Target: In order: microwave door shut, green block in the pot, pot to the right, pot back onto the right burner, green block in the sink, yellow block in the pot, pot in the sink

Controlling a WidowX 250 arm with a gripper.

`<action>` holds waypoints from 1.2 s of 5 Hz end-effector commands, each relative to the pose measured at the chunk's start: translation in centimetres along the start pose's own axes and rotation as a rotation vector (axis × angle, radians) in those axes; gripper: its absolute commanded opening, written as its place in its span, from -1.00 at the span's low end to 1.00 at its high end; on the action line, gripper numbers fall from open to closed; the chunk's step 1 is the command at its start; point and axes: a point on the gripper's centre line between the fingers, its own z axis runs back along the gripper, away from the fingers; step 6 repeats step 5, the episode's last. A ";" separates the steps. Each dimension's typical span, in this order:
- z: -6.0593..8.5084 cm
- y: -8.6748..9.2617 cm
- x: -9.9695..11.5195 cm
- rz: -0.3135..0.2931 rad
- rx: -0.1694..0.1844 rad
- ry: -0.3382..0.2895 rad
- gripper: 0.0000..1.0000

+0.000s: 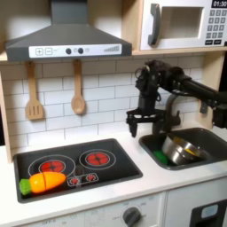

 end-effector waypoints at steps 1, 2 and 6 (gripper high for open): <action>-0.4 4.2 -0.8 0.110 0.026 0.029 1.00; -0.1 6.2 -1.1 0.183 0.042 0.034 1.00; -0.1 6.3 -1.2 0.184 0.043 0.034 1.00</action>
